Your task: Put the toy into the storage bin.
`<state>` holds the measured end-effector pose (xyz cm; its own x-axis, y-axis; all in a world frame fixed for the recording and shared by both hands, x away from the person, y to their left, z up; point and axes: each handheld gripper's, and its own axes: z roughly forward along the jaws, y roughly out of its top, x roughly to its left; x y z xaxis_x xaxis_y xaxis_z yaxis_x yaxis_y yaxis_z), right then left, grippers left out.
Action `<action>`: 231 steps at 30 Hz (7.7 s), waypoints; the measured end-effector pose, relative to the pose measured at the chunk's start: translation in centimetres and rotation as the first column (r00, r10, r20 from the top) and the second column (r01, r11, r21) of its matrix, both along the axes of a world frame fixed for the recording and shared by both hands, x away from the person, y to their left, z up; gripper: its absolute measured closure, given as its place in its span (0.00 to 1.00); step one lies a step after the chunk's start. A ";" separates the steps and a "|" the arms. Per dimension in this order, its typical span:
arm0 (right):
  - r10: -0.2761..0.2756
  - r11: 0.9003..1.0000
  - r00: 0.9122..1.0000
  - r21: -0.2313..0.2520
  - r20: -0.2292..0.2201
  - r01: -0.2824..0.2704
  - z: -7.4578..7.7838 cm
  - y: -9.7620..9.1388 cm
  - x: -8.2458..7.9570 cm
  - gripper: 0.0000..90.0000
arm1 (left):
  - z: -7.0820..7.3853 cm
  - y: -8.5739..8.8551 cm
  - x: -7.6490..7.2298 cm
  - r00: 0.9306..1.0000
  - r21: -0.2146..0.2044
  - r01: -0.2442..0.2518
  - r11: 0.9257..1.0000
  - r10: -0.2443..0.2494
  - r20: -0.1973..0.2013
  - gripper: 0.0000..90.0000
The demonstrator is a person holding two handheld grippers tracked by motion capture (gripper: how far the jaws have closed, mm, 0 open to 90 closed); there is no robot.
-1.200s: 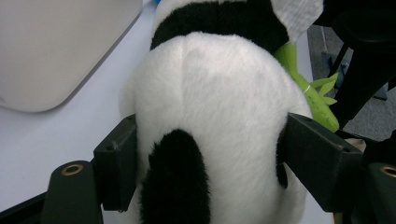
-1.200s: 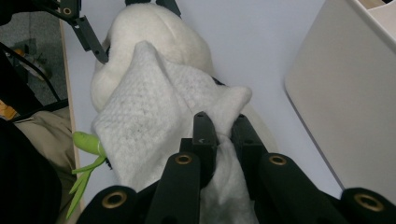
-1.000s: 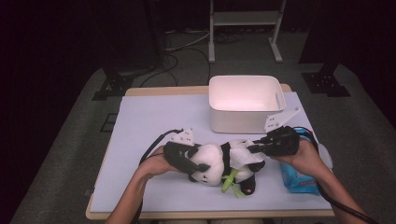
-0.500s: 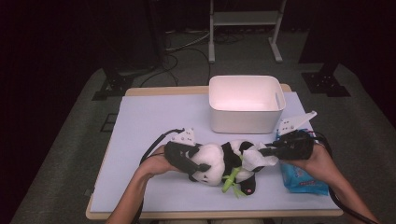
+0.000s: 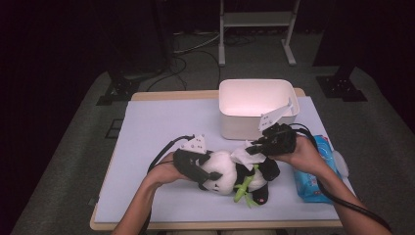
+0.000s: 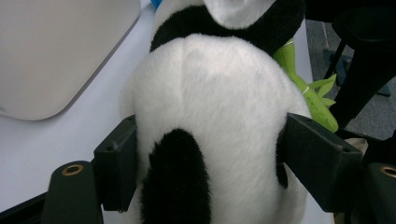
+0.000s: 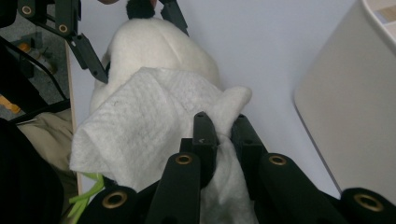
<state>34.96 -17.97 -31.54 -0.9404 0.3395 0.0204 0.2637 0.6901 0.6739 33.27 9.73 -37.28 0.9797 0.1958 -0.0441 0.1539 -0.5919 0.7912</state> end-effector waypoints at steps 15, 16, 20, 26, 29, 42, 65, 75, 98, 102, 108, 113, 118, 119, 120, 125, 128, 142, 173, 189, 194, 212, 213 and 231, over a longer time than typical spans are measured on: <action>0.101 0.994 0.995 -0.042 -0.009 -0.102 -0.2 5.8 0.8 0.91 | -0.1 0.1 0.1 1.000 -0.008 -0.003 1.000 0.003 0.002 0.27; 0.102 0.994 0.995 -0.037 -0.008 -0.102 -0.1 6.0 0.9 0.91 | -0.1 0.1 0.1 1.000 -0.010 -0.003 1.000 0.003 0.001 0.27; 0.113 0.993 0.994 -0.020 -0.005 -0.114 0.2 6.5 1.0 0.91 | 0.0 0.0 0.1 1.000 -0.007 0.000 1.000 0.000 0.005 0.27; 0.145 0.989 0.989 -0.007 -0.004 -0.145 0.5 7.9 1.1 0.91 | 0.0 0.0 0.2 1.000 -0.013 -0.001 1.000 0.001 0.002 0.27; 0.156 0.988 0.988 -0.021 -0.003 -0.156 0.5 8.5 1.1 0.91 | -0.1 0.1 0.3 1.000 -0.015 0.000 1.000 0.000 0.000 0.27; 0.069 0.995 0.997 -0.069 -0.021 -0.070 -0.4 3.9 0.9 0.91 | -0.1 0.2 0.2 1.000 -0.004 0.005 1.000 -0.005 0.007 0.27; -0.062 0.997 0.998 0.049 -0.004 0.062 -0.7 -4.9 -3.1 0.91 | -0.2 0.6 0.4 1.000 0.012 -0.004 1.000 0.004 -0.013 0.26; -0.082 0.996 0.997 0.046 -0.004 0.082 -0.3 -5.5 -2.5 0.91 | -0.2 0.5 0.4 1.000 0.009 0.013 1.000 -0.013 -0.005 0.26; -0.019 1.000 0.999 0.024 -0.036 0.019 -1.0 -0.8 0.7 0.91 | 0.2 0.3 0.8 0.998 0.027 -0.014 1.000 0.015 -0.064 0.14; -0.006 1.000 1.000 0.029 -0.031 0.007 -1.0 -0.9 0.0 0.91 | 0.9 0.5 1.2 0.992 0.022 -0.017 1.000 0.019 -0.121 0.12; 0.004 1.000 1.000 0.031 -0.016 -0.003 -1.0 -0.9 -1.0 0.91 | 0.9 -0.3 1.1 0.989 0.056 -0.007 0.998 0.016 -0.150 0.08; 0.013 0.999 1.000 0.034 -0.018 -0.012 -1.1 -1.0 -1.6 0.92 | 0.7 -0.9 1.1 0.985 0.076 0.009 0.997 0.004 -0.173 0.06; 0.016 0.999 1.000 0.038 -0.023 -0.015 -1.2 -1.0 -2.2 0.92 | 0.6 -1.6 1.1 0.982 0.090 0.028 0.996 -0.011 -0.188 0.04; 0.019 0.999 1.000 0.039 -0.023 -0.018 -1.3 -1.1 -2.2 0.92 | 0.6 -1.7 1.1 0.982 0.094 0.035 0.995 -0.017 -0.186 0.03; 0.019 0.999 0.999 0.041 -0.027 -0.018 -1.3 -1.1 -2.3 0.92 | 0.6 -1.8 1.1 0.981 0.096 0.038 0.995 -0.019 -0.192 0.03; 0.025 0.999 0.999 0.049 -0.030 -0.023 -1.5 -1.3 -2.6 0.92 | 0.5 -2.2 1.0 0.980 0.112 0.064 0.992 -0.042 -0.194 0.03; 0.027 0.998 0.999 0.056 -0.038 -0.025 -1.6 -1.4 -2.8 0.92 | 0.5 -2.5 0.8 0.982 0.119 0.078 0.990 -0.056 -0.183 0.03; -0.005 0.998 1.000 0.062 0.001 0.005 0.1 -1.8 -1.5 0.92 | 1.7 -2.4 1.4 0.990 0.085 0.080 0.993 -0.069 -0.125 0.35; 0.030 0.999 0.999 -0.010 -0.016 -0.030 0.0 0.4 1.0 0.92 | 0.4 -2.0 2.4 0.997 0.042 0.066 0.997 -0.065 -0.044 0.25; 0.040 0.999 0.999 0.014 -0.023 -0.040 -0.8 -0.5 -2.1 0.92 | 1.1 -1.0 1.6 0.988 0.058 0.038 0.998 -0.029 -0.150 0.06; 0.052 0.999 0.999 -0.003 -0.014 -0.052 -0.9 -0.2 -3.3 0.92 | 0.7 -1.9 1.5 0.981 0.062 0.050 0.997 -0.037 -0.192 0.04; 0.064 0.998 0.998 -0.019 0.021 -0.063 0.4 1.1 -2.3 0.92 | 0.3 -2.5 0.9 0.982 0.091 0.120 0.989 -0.105 -0.156 0.30; 0.059 0.998 0.998 -0.022 0.023 -0.058 0.5 1.0 -2.0 0.92 | 0.4 -2.4 1.0 0.984 0.090 0.119 0.989 -0.105 -0.147 0.31; -0.014 1.000 1.000 0.017 -0.010 0.014 0.1 -2.1 -1.4 0.92 | 0.7 -1.7 1.1 0.984 0.093 0.119 0.989 -0.105 -0.143 0.31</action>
<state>33.56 -20.08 -31.42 -0.9353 0.3519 0.0358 0.2801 0.6750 0.6825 34.40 8.05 -36.59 0.9816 0.0956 -0.1653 0.1853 -0.6870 0.7026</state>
